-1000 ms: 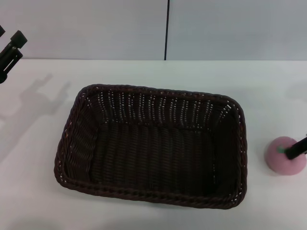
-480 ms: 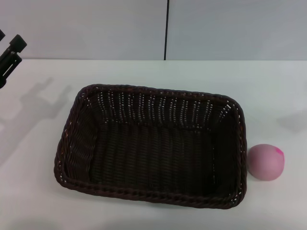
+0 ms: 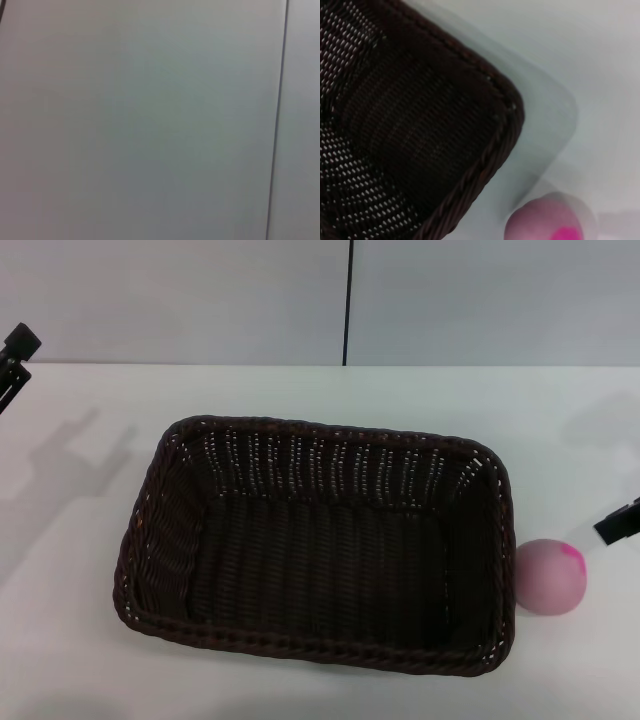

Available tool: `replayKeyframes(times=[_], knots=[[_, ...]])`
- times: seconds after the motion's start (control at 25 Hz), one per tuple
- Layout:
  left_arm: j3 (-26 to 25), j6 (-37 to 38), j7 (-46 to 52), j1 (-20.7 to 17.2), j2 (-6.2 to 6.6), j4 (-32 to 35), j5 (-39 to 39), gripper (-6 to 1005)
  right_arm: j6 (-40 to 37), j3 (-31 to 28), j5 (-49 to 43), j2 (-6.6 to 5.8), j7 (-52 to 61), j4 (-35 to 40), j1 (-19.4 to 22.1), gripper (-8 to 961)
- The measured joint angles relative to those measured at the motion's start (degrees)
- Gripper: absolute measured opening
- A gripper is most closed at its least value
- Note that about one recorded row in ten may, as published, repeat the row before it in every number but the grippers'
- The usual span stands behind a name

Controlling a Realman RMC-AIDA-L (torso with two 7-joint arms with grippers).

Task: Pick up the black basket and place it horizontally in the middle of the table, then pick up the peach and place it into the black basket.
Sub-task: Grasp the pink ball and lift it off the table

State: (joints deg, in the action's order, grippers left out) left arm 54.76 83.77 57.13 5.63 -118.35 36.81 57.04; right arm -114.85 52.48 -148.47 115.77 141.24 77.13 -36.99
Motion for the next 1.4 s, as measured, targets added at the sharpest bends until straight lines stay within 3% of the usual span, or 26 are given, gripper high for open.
replayKeyframes(times=[0.16, 0.28, 0.48, 0.72, 1.12, 1.4], knots=[[-0.43, 0.11, -0.38, 0.2, 0.04, -0.42, 0.01, 607, 2.48, 0.5, 0.02, 0.49, -0.34, -5.77, -0.93, 106], [-0.44, 0.08, -0.41, 0.3, 0.07, -0.43, 0.01, 608, 4.33, 0.61, 0.03, 0.52, -0.68, -9.3, -1.6, 293], [-0.45, -0.15, -0.46, 0.71, 0.14, -0.43, 0.0, 608, 7.97, 1.32, -0.5, 0.55, -1.51, -16.16, -2.93, 525], [-0.44, -0.25, -0.48, 0.88, 0.14, -0.43, 0.0, 608, 11.31, 1.38, -3.87, 0.43, -1.5, -21.59, -4.39, 733], [-0.44, -0.37, -0.52, 1.16, 0.14, -0.43, 0.01, 608, 11.07, 2.06, -4.81, 0.54, -1.68, -21.73, -4.71, 640], [-0.44, -0.37, -0.53, 1.19, 0.08, -0.43, 0.0, 608, 10.91, 1.62, -4.86, 0.32, -1.68, -21.72, -4.57, 388]])
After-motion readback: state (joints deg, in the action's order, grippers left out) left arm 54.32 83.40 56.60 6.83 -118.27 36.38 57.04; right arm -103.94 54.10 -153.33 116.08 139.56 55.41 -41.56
